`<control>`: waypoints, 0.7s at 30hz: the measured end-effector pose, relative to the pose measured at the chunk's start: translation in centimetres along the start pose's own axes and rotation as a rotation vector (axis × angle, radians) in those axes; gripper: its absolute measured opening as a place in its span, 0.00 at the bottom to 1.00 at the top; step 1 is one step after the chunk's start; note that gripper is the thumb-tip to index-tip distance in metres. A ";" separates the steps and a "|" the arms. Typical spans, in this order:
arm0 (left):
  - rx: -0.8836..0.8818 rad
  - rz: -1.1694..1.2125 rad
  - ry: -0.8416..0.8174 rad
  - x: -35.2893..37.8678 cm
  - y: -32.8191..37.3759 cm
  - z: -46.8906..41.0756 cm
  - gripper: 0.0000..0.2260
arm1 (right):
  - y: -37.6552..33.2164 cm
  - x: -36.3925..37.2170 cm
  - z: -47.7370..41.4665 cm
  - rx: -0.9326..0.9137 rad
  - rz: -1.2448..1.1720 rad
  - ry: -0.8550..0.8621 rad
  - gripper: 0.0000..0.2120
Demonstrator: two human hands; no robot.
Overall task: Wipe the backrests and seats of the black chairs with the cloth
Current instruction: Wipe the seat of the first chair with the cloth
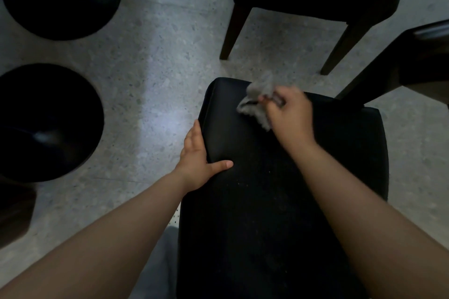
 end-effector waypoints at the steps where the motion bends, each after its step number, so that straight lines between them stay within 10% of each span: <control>1: 0.003 -0.004 0.000 0.0 0.0 0.0 0.58 | 0.3 -0.5 -1.2 0.035 0.007 0.051 0.06; 12: 0.010 0.065 -0.018 -1.1 -0.1 0.7 0.54 | -0.5 2.2 4.6 -0.023 0.000 -0.086 0.05; 21: -0.029 0.189 0.032 -3.2 -2.2 1.7 0.29 | -1.3 3.2 -4.2 0.199 0.226 0.053 0.10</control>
Point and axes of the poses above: each hand's wrist, its own z-axis away from the middle knuckle, its own x-axis out of the palm, y = z × x, the point moved 5 cm from there along -z, towards the middle knuckle, and after that the axes turned 7 degrees about y, right-handed, at the moved point
